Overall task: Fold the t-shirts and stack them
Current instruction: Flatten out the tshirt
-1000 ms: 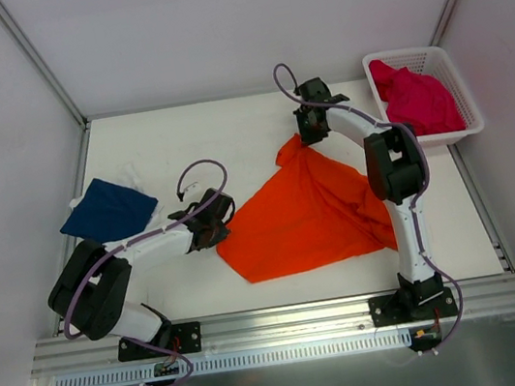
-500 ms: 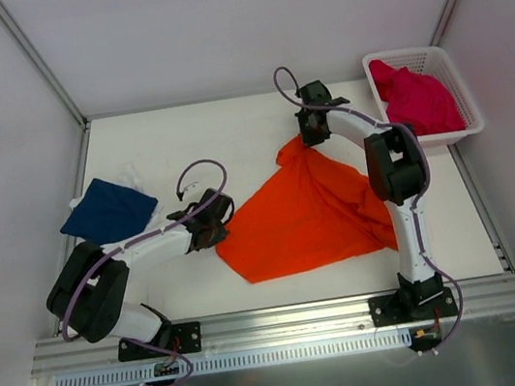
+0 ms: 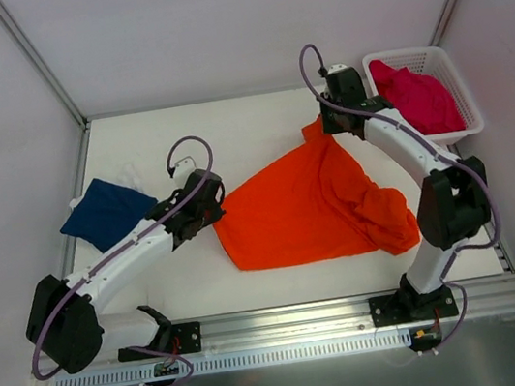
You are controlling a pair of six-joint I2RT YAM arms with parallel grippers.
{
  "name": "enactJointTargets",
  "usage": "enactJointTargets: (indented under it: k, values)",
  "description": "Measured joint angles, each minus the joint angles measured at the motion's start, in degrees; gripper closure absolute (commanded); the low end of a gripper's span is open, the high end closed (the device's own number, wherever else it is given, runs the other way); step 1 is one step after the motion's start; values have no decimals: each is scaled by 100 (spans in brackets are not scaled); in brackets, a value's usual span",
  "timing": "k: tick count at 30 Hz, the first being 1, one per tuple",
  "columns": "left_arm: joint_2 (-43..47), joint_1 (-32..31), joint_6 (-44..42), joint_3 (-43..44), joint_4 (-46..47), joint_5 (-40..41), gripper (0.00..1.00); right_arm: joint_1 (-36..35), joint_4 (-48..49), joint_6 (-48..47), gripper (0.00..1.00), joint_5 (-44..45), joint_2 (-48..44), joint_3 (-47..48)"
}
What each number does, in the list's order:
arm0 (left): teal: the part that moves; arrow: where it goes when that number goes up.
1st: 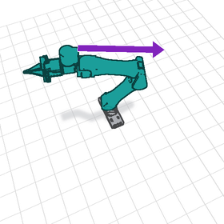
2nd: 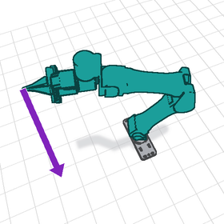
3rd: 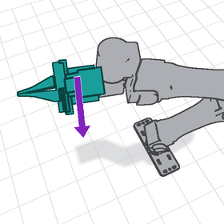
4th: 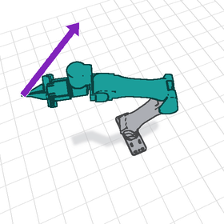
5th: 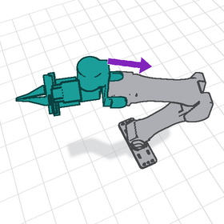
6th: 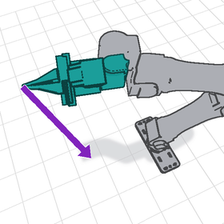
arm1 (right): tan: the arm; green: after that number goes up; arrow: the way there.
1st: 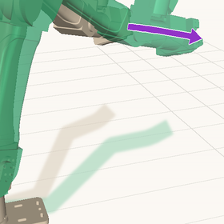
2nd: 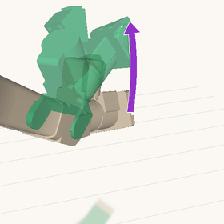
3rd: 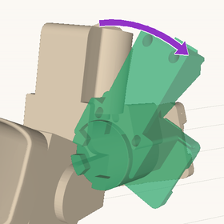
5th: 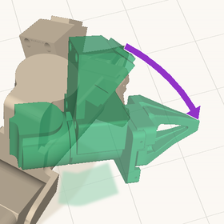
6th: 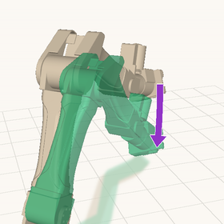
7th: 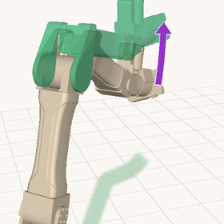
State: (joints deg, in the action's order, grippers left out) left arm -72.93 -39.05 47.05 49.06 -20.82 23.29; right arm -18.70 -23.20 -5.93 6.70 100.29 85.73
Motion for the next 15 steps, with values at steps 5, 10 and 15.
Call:
enactJointTargets:
  k: [5,10,15]
  values:
    - [240,-2,-444,426,-160,57,100,-118,11,-13,99,273,-984,-498]
    - [546,-2,-1014,1023,-264,101,100,-304,-170,13,99,407,-2011,-745]
    - [1080,-2,-1419,1493,-260,-142,100,-535,-463,28,99,529,-3165,-726]
